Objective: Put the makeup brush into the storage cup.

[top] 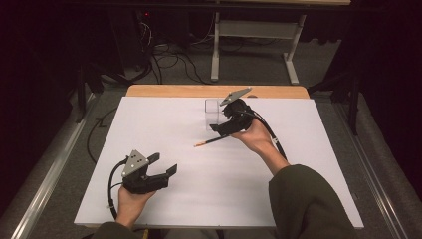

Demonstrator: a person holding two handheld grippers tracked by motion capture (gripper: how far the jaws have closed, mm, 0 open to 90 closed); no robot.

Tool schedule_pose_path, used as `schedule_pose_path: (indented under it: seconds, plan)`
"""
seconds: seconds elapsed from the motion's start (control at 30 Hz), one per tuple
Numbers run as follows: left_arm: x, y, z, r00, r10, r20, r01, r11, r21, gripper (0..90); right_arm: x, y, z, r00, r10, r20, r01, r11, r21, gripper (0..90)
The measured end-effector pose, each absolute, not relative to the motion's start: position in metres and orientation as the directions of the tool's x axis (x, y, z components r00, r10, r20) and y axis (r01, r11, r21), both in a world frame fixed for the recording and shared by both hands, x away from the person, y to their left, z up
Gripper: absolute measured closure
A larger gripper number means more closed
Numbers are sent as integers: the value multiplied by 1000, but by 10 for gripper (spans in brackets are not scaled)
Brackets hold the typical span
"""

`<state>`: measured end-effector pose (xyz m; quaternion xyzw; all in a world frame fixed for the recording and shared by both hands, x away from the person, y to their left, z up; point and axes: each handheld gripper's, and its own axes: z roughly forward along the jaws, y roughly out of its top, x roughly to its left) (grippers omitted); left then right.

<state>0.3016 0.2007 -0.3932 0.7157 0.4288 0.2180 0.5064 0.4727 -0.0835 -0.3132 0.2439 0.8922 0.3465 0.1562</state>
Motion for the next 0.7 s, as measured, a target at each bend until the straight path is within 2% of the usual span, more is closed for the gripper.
schedule_pose_path:
  seconds: [0.7]
  plan:
    - [302,201,-393,529,839,-131,402,-112,909,257,484,-73,-313,-867,483,-124,342,757,556,348]
